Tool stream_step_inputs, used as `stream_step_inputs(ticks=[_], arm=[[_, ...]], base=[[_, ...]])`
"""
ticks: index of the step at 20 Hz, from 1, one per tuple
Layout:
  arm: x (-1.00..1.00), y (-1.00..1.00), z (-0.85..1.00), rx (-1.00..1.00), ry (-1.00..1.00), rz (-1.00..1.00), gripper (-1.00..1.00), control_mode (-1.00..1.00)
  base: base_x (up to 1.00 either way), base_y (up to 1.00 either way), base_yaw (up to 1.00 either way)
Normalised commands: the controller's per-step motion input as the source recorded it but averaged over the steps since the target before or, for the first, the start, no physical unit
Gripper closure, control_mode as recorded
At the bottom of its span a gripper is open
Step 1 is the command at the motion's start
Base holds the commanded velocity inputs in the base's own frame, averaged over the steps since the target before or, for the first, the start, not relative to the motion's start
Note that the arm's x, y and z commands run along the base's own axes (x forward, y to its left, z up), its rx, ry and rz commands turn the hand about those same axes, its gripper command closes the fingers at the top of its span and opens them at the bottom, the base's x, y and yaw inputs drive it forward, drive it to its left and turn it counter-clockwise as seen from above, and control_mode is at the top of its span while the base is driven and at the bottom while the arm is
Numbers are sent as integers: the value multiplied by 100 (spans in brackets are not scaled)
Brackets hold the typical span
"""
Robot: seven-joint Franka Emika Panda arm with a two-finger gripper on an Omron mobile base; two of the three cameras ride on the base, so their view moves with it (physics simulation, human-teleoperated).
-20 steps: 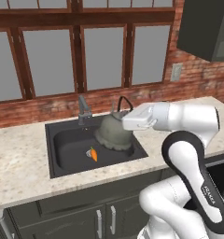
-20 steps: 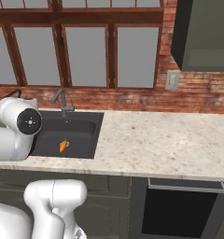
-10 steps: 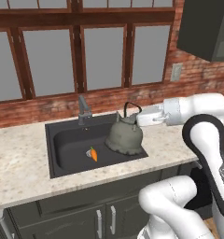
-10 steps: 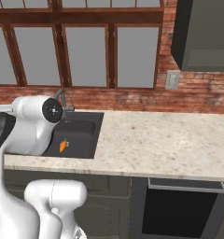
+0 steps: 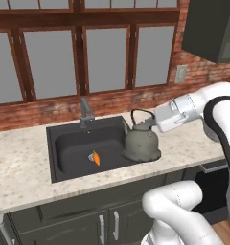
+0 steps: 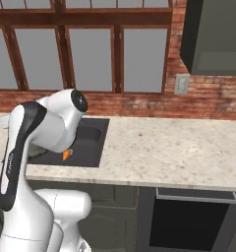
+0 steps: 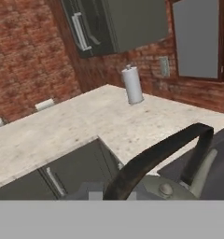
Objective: Open the cabinet, pick the kettle from the cabinet, and place it in the sink.
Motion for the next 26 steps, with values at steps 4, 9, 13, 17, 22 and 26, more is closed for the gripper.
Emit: stream_step_inputs(ticks=[4,9,13,17,22,26], arm=[[0,-26,-14,-7,0,18,100,-100],[8,-16,-16,0,0,21,100,-100],[18,-10,-17,0,0,17,100,-100],[20,-13,-18,0,-1,10,100,-100],[23,-10,-18,0,0,0,100,-100],[34,-2,-18,0,0,-2,100,-100]], base=[[0,0,0],[0,0,0],[0,0,0],[0,0,0],[0,0,0],[0,0,0]])
